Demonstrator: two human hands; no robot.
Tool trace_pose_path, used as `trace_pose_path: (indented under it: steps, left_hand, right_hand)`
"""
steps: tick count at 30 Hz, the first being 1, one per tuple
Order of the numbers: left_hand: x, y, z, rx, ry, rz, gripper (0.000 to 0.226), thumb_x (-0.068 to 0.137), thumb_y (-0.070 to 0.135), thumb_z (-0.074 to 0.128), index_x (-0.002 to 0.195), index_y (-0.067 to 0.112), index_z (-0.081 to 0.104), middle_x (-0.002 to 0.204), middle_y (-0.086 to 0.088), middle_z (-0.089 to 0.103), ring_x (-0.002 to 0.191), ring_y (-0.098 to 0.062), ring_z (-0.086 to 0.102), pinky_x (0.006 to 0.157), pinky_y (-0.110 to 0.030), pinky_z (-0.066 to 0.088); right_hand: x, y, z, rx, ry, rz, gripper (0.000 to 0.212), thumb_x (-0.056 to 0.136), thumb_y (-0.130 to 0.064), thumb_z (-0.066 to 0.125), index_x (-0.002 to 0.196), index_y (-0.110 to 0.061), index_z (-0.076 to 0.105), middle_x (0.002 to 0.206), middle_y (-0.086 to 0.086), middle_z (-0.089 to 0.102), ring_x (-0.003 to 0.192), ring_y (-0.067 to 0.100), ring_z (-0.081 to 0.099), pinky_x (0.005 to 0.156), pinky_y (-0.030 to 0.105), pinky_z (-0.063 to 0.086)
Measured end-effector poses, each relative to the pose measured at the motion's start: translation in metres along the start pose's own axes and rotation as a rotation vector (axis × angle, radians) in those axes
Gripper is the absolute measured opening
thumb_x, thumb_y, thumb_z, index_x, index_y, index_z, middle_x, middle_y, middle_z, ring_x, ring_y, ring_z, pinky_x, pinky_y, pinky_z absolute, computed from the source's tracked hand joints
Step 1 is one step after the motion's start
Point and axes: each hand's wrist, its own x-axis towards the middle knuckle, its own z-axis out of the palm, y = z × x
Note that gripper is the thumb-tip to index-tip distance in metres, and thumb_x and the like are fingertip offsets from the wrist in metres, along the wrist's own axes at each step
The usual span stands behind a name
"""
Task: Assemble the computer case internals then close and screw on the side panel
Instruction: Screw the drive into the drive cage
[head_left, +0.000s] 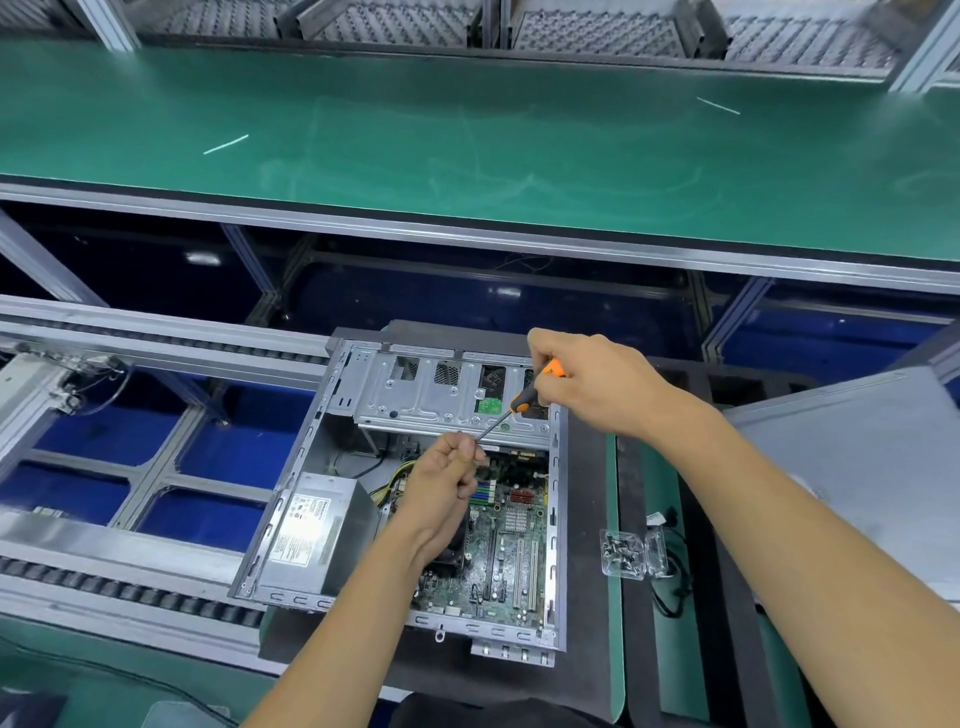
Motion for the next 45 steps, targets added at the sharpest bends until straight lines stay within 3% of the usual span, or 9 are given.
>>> trace_pose_path:
  steps: [6, 11, 18, 21, 25, 28, 36, 40, 45]
  left_hand:
    - [0.0, -0.004, 0.012, -0.121, 0.022, -0.052, 0.014, 0.096, 0.024, 0.057, 0.087, 0.014, 0.057, 0.076, 0.001, 0.06, 0.058, -0.006, 0.037, 0.049, -0.015, 0.034]
    - [0.004, -0.003, 0.018, -0.226, 0.037, -0.078, 0.017, 0.093, 0.03, 0.06, 0.092, 0.013, 0.059, 0.076, 0.001, 0.057, 0.057, -0.005, 0.038, 0.048, -0.015, 0.035]
    - [0.016, 0.031, 0.019, 0.338, 0.101, 0.114, 0.021, 0.101, 0.012, 0.059, 0.08, 0.01, 0.059, 0.084, 0.008, 0.071, 0.057, -0.001, 0.047, 0.053, -0.014, 0.036]
    - [0.028, 0.052, 0.011, 0.598, 0.035, 0.138, 0.01, 0.102, 0.016, 0.059, 0.095, 0.014, 0.067, 0.085, 0.013, 0.072, 0.072, 0.005, 0.06, 0.068, -0.014, 0.044]
    - [0.049, 0.072, 0.004, 0.785, -0.071, 0.188, 0.01, 0.101, 0.014, 0.061, 0.096, 0.023, 0.065, 0.089, 0.006, 0.074, 0.093, -0.011, 0.067, 0.09, -0.029, 0.051]
    - [0.066, 0.085, 0.003, 0.928, -0.16, 0.247, 0.015, 0.1, 0.012, 0.062, 0.092, 0.025, 0.061, 0.087, 0.009, 0.074, 0.093, -0.015, 0.069, 0.09, -0.031, 0.053]
    - [0.108, 0.108, 0.011, 1.262, -0.226, 0.306, 0.021, 0.096, 0.006, 0.063, 0.086, 0.024, 0.058, 0.083, 0.006, 0.071, 0.075, 0.002, 0.061, 0.068, -0.011, 0.042]
    - [0.12, 0.095, 0.007, 1.354, -0.245, 0.27, 0.017, 0.095, 0.006, 0.066, 0.086, 0.018, 0.058, 0.085, 0.004, 0.065, 0.083, -0.014, 0.055, 0.077, -0.03, 0.04]
    - [0.123, 0.074, -0.005, 1.332, -0.195, 0.298, 0.016, 0.095, 0.011, 0.067, 0.085, 0.023, 0.061, 0.092, 0.0, 0.068, 0.099, -0.022, 0.045, 0.086, -0.027, 0.032]
  right_hand:
    - [0.0, 0.004, -0.001, -0.027, -0.013, -0.042, 0.012, 0.09, -0.024, 0.05, 0.085, -0.031, 0.041, 0.076, -0.013, 0.07, 0.059, 0.013, 0.051, 0.057, 0.034, 0.04]
    - [0.001, 0.009, 0.0, -0.077, 0.028, -0.085, 0.011, 0.089, -0.024, 0.049, 0.087, -0.031, 0.041, 0.07, -0.005, 0.063, 0.055, 0.015, 0.045, 0.053, 0.031, 0.031]
    - [0.015, 0.014, -0.014, -0.049, 0.098, -0.074, 0.01, 0.086, -0.025, 0.051, 0.087, -0.03, 0.042, 0.071, -0.004, 0.063, 0.063, 0.02, 0.05, 0.059, 0.034, 0.04]
    - [0.023, 0.017, -0.02, -0.056, 0.114, -0.074, 0.01, 0.088, -0.025, 0.052, 0.088, -0.03, 0.043, 0.072, -0.007, 0.063, 0.064, 0.018, 0.051, 0.057, 0.034, 0.037]
    - [0.035, 0.014, -0.022, -0.055, 0.124, -0.098, 0.009, 0.087, -0.025, 0.051, 0.087, -0.028, 0.043, 0.073, -0.006, 0.062, 0.064, 0.014, 0.049, 0.057, 0.033, 0.034]
    - [0.047, 0.013, -0.024, -0.094, 0.147, -0.122, 0.01, 0.086, -0.026, 0.051, 0.086, -0.028, 0.041, 0.074, -0.006, 0.063, 0.065, 0.013, 0.049, 0.056, 0.034, 0.033]
    - [0.092, 0.003, -0.021, -0.232, 0.154, -0.224, 0.016, 0.087, -0.028, 0.055, 0.083, -0.028, 0.04, 0.062, -0.007, 0.051, 0.058, 0.012, 0.046, 0.052, 0.031, 0.022]
    - [0.114, 0.003, -0.012, -0.292, 0.074, -0.23, 0.014, 0.09, -0.027, 0.055, 0.085, -0.027, 0.043, 0.065, -0.006, 0.054, 0.059, 0.013, 0.047, 0.052, 0.031, 0.022]
    - [0.128, 0.009, 0.0, -0.297, 0.0, -0.216, 0.015, 0.09, -0.024, 0.055, 0.081, -0.027, 0.042, 0.068, -0.005, 0.056, 0.06, 0.018, 0.049, 0.053, 0.032, 0.025]
